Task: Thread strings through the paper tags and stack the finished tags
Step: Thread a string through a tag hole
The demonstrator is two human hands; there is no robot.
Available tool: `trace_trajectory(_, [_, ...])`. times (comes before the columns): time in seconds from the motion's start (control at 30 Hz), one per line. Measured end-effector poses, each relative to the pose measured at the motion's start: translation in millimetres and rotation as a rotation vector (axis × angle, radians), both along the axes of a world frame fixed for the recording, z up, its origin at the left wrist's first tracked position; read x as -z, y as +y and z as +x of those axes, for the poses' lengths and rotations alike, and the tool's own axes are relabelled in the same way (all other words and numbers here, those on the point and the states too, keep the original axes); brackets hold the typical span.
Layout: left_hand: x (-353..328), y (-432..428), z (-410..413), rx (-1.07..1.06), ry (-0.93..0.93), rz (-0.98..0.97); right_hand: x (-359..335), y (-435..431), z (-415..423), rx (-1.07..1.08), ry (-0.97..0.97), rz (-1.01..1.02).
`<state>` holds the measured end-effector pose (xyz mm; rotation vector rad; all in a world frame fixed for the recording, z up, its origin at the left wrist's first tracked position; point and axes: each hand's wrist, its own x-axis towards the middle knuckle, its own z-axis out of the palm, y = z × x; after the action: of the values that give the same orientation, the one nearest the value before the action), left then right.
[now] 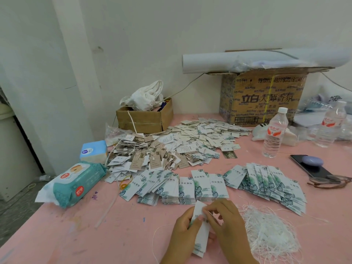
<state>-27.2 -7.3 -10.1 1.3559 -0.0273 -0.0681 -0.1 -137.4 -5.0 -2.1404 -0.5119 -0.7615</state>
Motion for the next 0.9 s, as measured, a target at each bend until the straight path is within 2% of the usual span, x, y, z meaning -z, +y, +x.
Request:
trace_trajectory(0.43, [1.0,1.9,0.5,-0.063,-0.024,-0.025,-0.6,0.5,0.4,0.028,-0.069,-0.05])
trace_trajectory(0.67, [3.3,1.6,1.6,-0.139,-0.08,0.053,2.3,-1.7,1.8,0.047,-0.114,-0.041])
trace_trajectory(0.9, [1.3,1.6,0.5,-0.146,-0.066,0.009,2.4,-0.6,-1.4,-0.003,-0.039,0.038])
